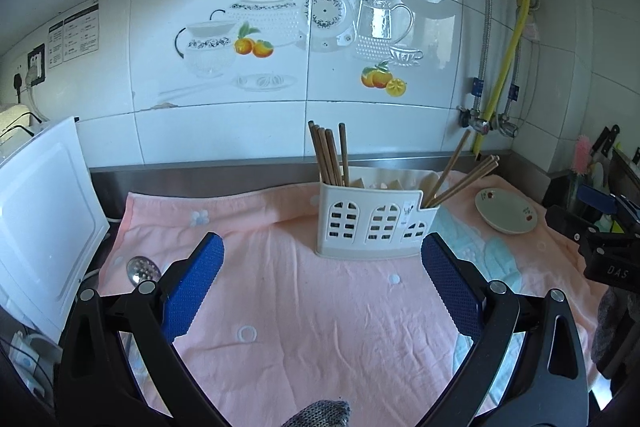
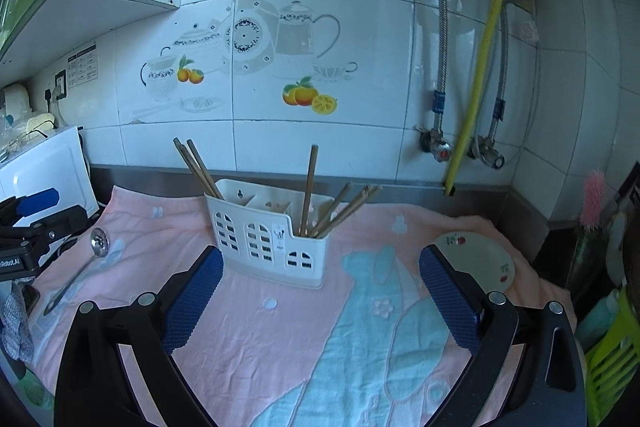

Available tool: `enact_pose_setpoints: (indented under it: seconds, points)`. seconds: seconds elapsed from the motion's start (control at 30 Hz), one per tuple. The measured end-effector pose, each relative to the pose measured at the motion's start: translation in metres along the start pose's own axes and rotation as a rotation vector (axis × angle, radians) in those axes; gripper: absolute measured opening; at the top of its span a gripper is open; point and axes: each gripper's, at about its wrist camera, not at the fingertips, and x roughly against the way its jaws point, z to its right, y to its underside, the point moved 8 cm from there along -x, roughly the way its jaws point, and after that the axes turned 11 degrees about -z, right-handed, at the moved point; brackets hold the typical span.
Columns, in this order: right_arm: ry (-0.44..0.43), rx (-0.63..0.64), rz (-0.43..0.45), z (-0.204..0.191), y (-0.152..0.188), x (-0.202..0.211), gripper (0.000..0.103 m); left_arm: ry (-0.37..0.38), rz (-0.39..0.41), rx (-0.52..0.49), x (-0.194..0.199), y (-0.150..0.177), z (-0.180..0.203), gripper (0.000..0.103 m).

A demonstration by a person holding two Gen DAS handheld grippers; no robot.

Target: Organize utensils

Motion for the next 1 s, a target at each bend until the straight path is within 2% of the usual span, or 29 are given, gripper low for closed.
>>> enact_pose_setpoints:
  seconds: [0.27,0.8,1.0]
  points:
    - [-0.003,-0.04,-0.018,0.004,0.016,0.003,0.095,-0.008,-0.006,0.008,0.005,0.018,0.0,0.098]
    - [0.012,-0.005,-0.034,-0.011,0.048,0.018,0.096,-0.008,-0.023,0.05,0.016,0.05,-0.006,0.098]
    - [0.008,-0.02,-0.039,-0.015,0.059,0.022,0.096,-0.025,-0.019,0.014,0.023,0.056,-0.004,0.098]
